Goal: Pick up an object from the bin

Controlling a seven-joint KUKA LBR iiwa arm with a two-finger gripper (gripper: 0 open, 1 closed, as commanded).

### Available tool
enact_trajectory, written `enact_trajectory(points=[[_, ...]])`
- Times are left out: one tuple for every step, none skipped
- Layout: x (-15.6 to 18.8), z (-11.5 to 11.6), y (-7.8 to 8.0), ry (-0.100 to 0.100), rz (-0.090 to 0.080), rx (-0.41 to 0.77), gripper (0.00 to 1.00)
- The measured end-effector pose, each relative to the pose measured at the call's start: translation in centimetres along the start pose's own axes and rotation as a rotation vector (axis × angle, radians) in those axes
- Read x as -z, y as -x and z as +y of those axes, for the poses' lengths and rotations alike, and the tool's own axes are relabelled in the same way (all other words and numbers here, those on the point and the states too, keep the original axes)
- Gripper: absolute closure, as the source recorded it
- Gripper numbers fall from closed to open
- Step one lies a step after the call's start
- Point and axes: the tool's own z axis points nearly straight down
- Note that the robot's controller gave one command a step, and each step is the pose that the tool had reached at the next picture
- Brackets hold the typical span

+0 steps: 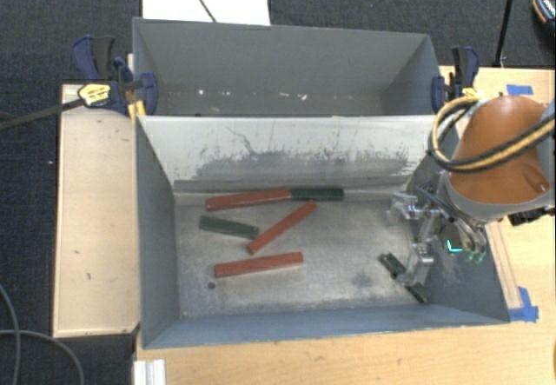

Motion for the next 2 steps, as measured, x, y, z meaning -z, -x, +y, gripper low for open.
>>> enact_trajectory(points=[[-7.8, -2.0, 0.2, 0.0, -0.002, 0.698, 0.0], [-2.0, -6.6, 5.7, -0.01, -0.017, 0.621, 0.0]])
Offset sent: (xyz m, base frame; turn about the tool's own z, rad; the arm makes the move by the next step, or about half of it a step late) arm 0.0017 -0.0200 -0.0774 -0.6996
